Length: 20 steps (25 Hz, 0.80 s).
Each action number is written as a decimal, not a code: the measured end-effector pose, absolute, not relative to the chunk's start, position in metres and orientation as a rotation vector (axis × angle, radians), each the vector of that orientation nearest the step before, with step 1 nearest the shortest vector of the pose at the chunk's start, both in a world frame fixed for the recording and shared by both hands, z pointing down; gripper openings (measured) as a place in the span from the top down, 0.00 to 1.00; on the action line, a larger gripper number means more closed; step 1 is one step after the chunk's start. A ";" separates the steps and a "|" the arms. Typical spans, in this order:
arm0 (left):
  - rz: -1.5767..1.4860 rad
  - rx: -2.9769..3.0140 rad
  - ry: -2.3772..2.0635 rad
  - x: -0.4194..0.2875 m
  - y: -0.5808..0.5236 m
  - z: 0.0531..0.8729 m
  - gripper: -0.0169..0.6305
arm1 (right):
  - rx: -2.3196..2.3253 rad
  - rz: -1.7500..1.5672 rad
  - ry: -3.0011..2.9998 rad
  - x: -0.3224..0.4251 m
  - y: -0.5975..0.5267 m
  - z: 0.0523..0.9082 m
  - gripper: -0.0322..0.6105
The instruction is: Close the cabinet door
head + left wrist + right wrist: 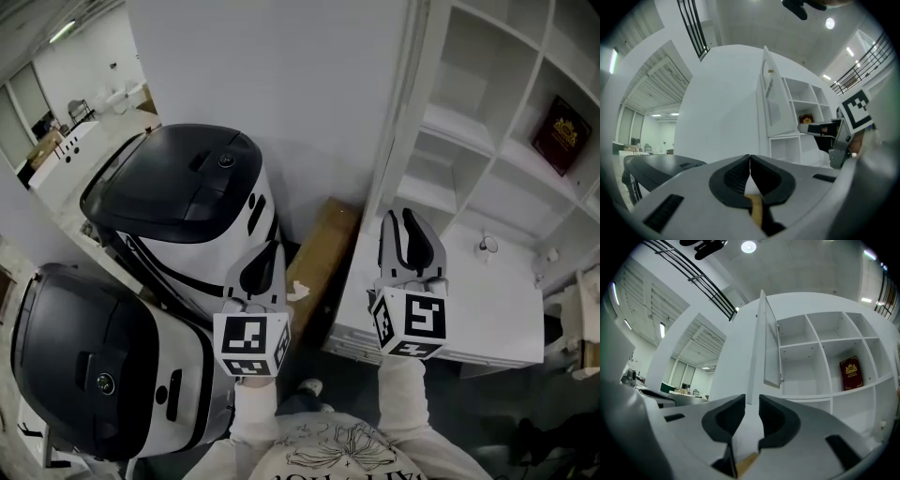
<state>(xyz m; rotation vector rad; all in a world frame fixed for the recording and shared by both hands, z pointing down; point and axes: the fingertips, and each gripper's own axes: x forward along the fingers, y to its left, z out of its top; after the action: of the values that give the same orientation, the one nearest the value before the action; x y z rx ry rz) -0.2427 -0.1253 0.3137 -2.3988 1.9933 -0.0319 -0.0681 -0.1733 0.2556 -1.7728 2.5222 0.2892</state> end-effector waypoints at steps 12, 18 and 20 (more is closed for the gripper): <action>-0.031 -2.403 2.002 -0.259 -0.144 0.317 0.97 | -1.802 0.291 2.493 -0.080 -0.196 0.245 0.83; -0.028 -2.411 2.003 -0.264 -0.148 0.320 0.97 | -1.824 0.296 2.481 -0.083 -0.200 0.245 0.84; -0.029 -2.415 1.999 -0.263 -0.150 0.321 0.97 | -1.842 0.302 2.475 -0.083 -0.201 0.245 0.84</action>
<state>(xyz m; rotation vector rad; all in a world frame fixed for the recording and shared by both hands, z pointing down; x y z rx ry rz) -0.2631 -0.1499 0.3206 -2.4150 1.9991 -0.0288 -0.0831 -0.2008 0.2448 -1.8420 2.4754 0.3022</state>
